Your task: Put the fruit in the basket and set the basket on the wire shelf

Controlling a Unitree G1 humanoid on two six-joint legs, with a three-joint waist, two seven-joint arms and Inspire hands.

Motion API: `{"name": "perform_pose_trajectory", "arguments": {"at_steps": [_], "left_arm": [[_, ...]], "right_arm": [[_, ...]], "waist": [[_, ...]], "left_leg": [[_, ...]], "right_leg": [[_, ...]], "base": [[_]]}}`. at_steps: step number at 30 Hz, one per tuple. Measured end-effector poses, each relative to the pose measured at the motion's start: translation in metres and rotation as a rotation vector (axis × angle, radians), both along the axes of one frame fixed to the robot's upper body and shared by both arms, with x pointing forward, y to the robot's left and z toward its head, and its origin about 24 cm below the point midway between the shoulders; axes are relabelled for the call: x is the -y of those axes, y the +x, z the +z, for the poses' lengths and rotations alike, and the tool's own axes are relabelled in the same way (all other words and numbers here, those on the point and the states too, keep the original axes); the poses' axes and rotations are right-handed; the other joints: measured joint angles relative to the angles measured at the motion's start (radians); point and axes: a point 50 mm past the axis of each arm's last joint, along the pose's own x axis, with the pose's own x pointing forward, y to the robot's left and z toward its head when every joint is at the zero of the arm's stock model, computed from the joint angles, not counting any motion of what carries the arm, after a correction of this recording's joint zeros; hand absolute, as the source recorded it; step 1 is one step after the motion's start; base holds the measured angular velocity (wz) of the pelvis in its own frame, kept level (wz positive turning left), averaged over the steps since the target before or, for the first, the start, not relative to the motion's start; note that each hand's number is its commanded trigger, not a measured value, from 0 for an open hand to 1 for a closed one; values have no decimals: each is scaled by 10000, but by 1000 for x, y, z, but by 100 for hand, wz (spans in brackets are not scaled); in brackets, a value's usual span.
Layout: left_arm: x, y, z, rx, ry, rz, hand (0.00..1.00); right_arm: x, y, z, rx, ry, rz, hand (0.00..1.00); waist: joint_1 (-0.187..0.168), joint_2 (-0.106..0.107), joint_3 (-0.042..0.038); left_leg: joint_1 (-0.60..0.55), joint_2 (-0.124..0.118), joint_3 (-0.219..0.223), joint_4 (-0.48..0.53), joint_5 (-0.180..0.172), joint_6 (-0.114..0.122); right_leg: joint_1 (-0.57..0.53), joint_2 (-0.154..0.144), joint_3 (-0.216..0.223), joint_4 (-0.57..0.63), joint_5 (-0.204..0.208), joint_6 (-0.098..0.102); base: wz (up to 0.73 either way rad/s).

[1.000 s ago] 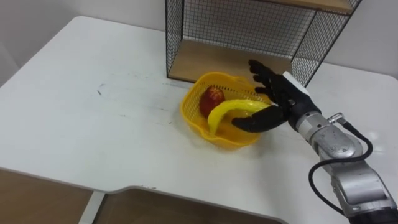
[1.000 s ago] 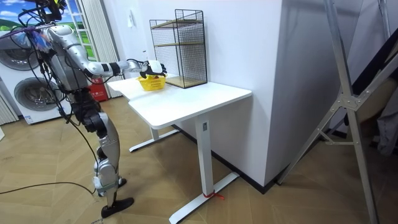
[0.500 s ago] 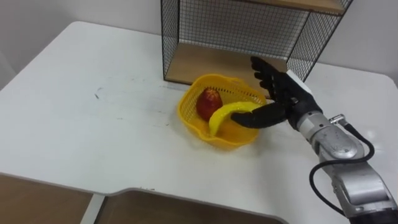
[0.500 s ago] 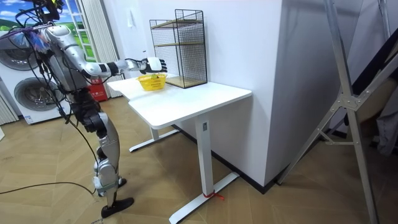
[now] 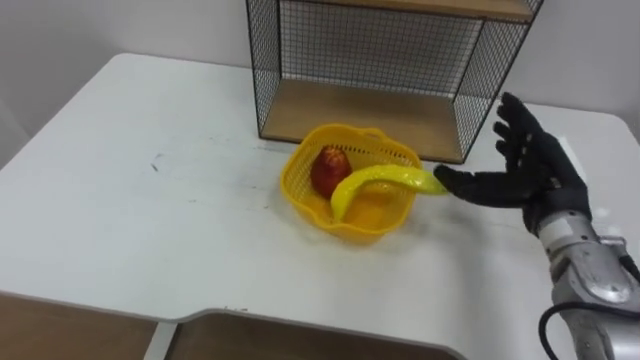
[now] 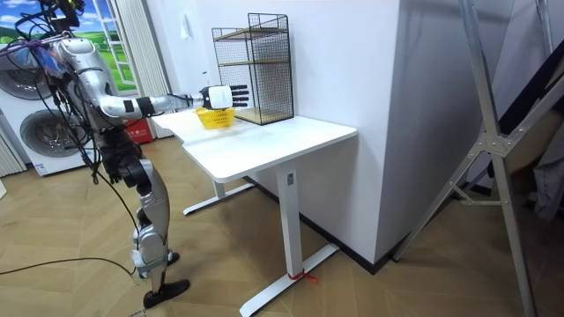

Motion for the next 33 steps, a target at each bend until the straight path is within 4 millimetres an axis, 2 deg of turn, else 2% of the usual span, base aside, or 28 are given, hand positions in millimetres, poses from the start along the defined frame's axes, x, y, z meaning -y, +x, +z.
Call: {"name": "perform_pose_trajectory", "arguments": {"at_steps": [3, 7, 9, 13, 14, 15, 17, 18, 20, 21, 23, 25, 29, 33], "left_arm": [[-23, 17, 16, 1205, 1744, 2200, 0], [-42, 41, 40, 2738, 3080, 4028, 0], [-51, 61, 59, 3805, 3821, 4749, 0], [-60, 84, 92, 5246, 4959, 5397, 0], [-61, 94, 106, 5775, 5358, 5451, 0], [-62, 98, 113, 6078, 5577, 5391, 0], [-63, 114, 144, 7287, 6603, 5119, 0], [-63, 117, 151, 7499, 6910, 4986, 0], [-60, 128, 182, 8397, 8378, 4293, 0], [-59, 130, 190, 8651, 8730, 4137, 0], [-53, 135, 221, 9783, 9957, 3742, 0], [-48, 139, 239, 10564, 10653, 3457, 0], [-38, 144, 257, 11311, 11725, 2630, 0], [-23, 156, 256, 12013, 10964, 1661, 0]], "right_arm": [[13, -11, -5, -73, 469, -1171, 0], [22, -24, -7, -160, 406, -2200, 0], [26, -35, -14, -372, 346, -2742, 0], [28, -50, -26, -789, 485, -3350, 0], [28, -52, -28, -875, 495, -3408, 0], [29, -54, -29, -928, 464, -3449, 0], [32, -59, -30, -1007, 369, -3588, 0], [33, -60, -29, -982, 380, -3675, 0], [37, -63, -29, -868, 137, -4044, 0], [37, -64, -28, -831, 28, -4067, 0], [36, -64, -20, -437, -137, -4029, 0], [35, -63, -17, -149, -114, -3999, 0], [34, -63, -11, 429, -83, -3967, 0], [26, -62, -15, 545, 708, -3801, 0]], "waist": [[-42, 94, -20], [-59, 143, -36], [-4, 143, -64], [16, 178, -88], [18, 176, -90], [34, 176, -91], [72, 174, -94], [100, 180, -95], [104, 170, -88], [104, 171, -87], [125, 207, -47], [111, 238, -25], [18, 361, 19], [-55, 372, 31]], "left_leg": [[111, -11, 57, -126, 62, -1], [128, -9, 122, -272, 109, -16], [118, -5, 93, -303, 114, -17], [188, 3, 137, -413, 115, -16], [183, -1, 138, -420, 115, -15], [179, 1, 138, -427, 115, -15], [209, -3, 161, -484, 118, -14], [212, -2, 177, -476, 118, -13], [254, -3, 155, -414, 117, -12], [275, -4, 153, -413, 117, -11], [289, -6, 151, -423, 115, -9], [285, -1, 155, -427, 114, -11], [213, 1, 144, -406, 111, -14], [152, -2, 121, -362, 112, -17]], "right_leg": [[16, -11, 63, 2, 0, 0], [-80, -6, 130, -1, -1, -1], [-114, 1, 134, 6, -1, -1], [-140, 14, 213, 24, -1, -1], [-166, 12, 211, 29, -1, -1], [-175, 13, 211, 30, -1, -1], [-193, 12, 277, 33, -1, -1], [-190, 20, 335, 30, -1, -1], [-134, 24, 320, 11, 0, 0], [-130, 22, 315, 10, 0, 0], [-149, 20, 321, 14, 0, 0], [-155, 23, 327, 13, 0, 0], [-145, 23, 277, 15, -1, 0], [-155, 26, 205, 20, -1, -1]], "base": [[-6], [-8], [-2], [-5], [0], [-3], [-4], [-5], [0], [0], [0], [0], [2], [5]]}}
